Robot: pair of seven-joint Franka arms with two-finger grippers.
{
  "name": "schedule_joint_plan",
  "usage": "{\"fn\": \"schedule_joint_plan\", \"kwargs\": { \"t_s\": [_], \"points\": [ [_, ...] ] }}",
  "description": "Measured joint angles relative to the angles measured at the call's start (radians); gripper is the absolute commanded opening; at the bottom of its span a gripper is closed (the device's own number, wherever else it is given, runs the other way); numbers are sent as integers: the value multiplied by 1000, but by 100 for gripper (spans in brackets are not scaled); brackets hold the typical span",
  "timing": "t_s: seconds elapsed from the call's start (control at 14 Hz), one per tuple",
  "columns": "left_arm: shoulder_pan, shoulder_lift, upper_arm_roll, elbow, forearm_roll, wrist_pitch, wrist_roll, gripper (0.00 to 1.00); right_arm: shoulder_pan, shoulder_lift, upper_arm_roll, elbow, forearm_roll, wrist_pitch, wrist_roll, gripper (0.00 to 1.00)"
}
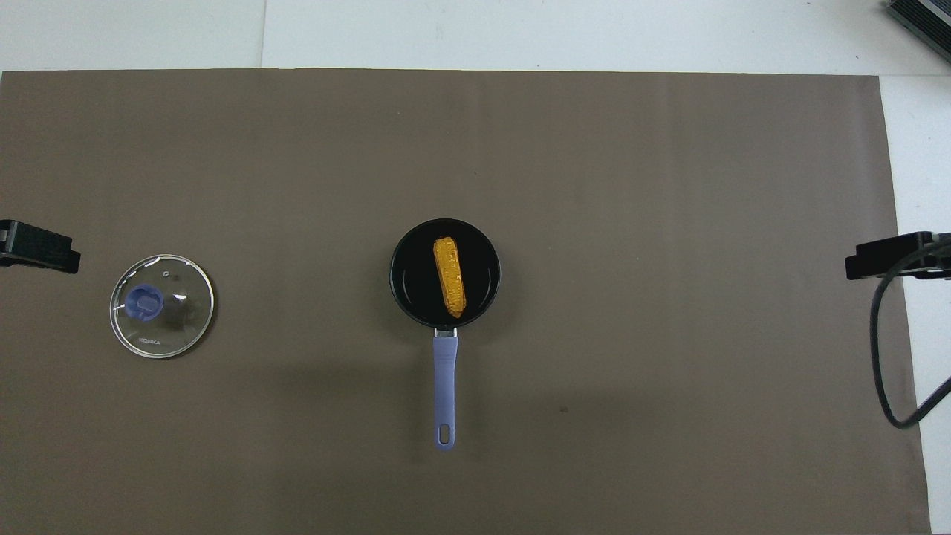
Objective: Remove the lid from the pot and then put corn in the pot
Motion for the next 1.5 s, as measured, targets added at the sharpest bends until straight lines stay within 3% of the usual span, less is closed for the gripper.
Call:
{"fn": "schedule_joint_plan", "kwargs": {
  "t_s": [1.5],
  "points": [
    [0, -2, 13, 0, -32, -6, 39, 100, 0, 0, -10, 1, -20, -1, -46, 100]
  ]
}}
